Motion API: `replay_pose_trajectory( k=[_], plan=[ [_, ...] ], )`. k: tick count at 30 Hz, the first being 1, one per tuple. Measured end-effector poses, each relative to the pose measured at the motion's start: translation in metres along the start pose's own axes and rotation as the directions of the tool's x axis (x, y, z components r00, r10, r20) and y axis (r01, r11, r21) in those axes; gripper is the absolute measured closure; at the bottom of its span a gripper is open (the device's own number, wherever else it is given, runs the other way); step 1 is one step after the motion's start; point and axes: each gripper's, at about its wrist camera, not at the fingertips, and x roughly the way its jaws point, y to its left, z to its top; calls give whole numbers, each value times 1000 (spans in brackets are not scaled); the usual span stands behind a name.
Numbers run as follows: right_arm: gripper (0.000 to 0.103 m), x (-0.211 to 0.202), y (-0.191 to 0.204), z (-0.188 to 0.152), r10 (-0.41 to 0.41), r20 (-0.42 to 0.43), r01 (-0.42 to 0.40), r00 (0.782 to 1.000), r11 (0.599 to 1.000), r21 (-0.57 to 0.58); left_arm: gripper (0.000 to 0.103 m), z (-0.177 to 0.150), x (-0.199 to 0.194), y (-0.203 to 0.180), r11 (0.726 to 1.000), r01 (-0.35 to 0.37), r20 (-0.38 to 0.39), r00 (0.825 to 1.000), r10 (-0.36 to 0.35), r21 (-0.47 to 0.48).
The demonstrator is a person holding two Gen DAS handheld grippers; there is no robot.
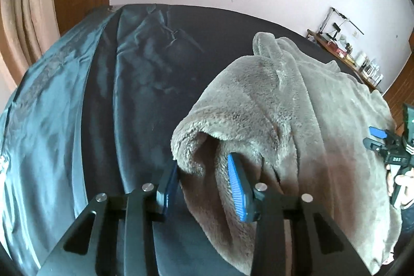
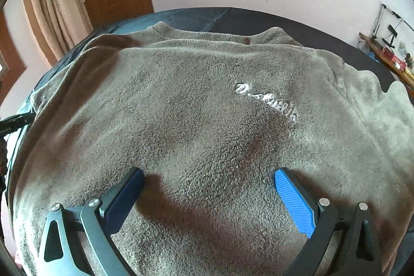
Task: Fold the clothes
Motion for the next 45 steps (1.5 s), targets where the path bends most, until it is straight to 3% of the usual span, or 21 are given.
replay_pose_trajectory(
  k=[3, 7, 10, 12, 14, 17, 20, 23, 25, 29, 34, 36, 37, 40, 42, 44, 45],
  plan=[
    [1, 1, 1, 1, -2, 2, 2, 1000, 1000, -2, 62, -5, 2, -4, 1000, -16, 5, 1000, 16, -6],
    [1, 2, 2, 1, -3, 6, 3, 1000, 1000, -2, 86, -5, 1, -5, 999, -28, 6, 1000, 28, -19],
    [1, 1, 2, 0, -9, 5, 9, 1000, 1000, -6, 92, -4, -5, -15, 989, -150, 24, 988, 149, 12],
    [1, 1, 2, 0, -15, 5, 15, 1000, 1000, -7, 93, 3, -12, -23, 947, -317, 75, 947, 312, 58],
    [1, 0, 0, 0, -17, 8, 17, 1000, 1000, -2, 95, 15, -28, -23, 908, -415, 150, 902, 404, 55],
    [1, -2, -4, -1, -16, 16, 16, 1000, 1000, 17, 95, 28, -59, -29, 878, -476, 250, 856, 453, 40],
    [1, -3, -10, -1, -10, 19, 9, 1000, 999, 37, 95, 42, -90, -35, 846, -533, 345, 798, 494, 19],
    [1, -4, -14, -2, -10, 16, 9, 1000, 999, 44, 95, 41, -107, -61, 759, -648, 473, 690, 547, 67],
    [1, -3, -16, -2, -19, 10, 18, 1000, 999, 39, 95, 44, -112, -73, 716, -693, 513, 648, 564, 88],
    [1, -1, -22, 1, -43, -1, 43, 999, 999, 31, 93, 61, -117, -64, 730, -680, 479, 664, 574, 67],
    [1, 2, -38, 5, -75, -13, 76, 997, 997, 28, 92, 60, -92, -38, 715, -694, 389, 684, 617, 87],
    [1, 3, -41, 7, -86, -15, 86, 996, 996, 36, 92, 50, -74, -28, 718, -687, 332, 707, 624, 112],
    [1, 4, -42, 7, -90, -15, 91, 996, 995, 38, 92, 46, -67, -21, 738, -664, 296, 733, 613, 116],
    [1, 4, -46, 8, -96, -16, 97, 995, 994, 50, 91, 29, -53, 5, 845, -529, 179, 841, 511, 73],
    [1, 4, -47, 8, -100, -16, 101, 995, 994, 51, 90, 18, -51, 16, 888, -459, 133, 883, 450, 42],
    [1, 5, -46, 8, -104, -17, 104, 994, 993, 48, 78, 6, -51, 23, 915, -404, 104, 910, 402, -1],
    [1, 4, -45, 8, -103, -16, 104, 995, 993, 49, 64, 0, -50, 29, 925, -379, 88, 921, 380, -30]
  ],
)
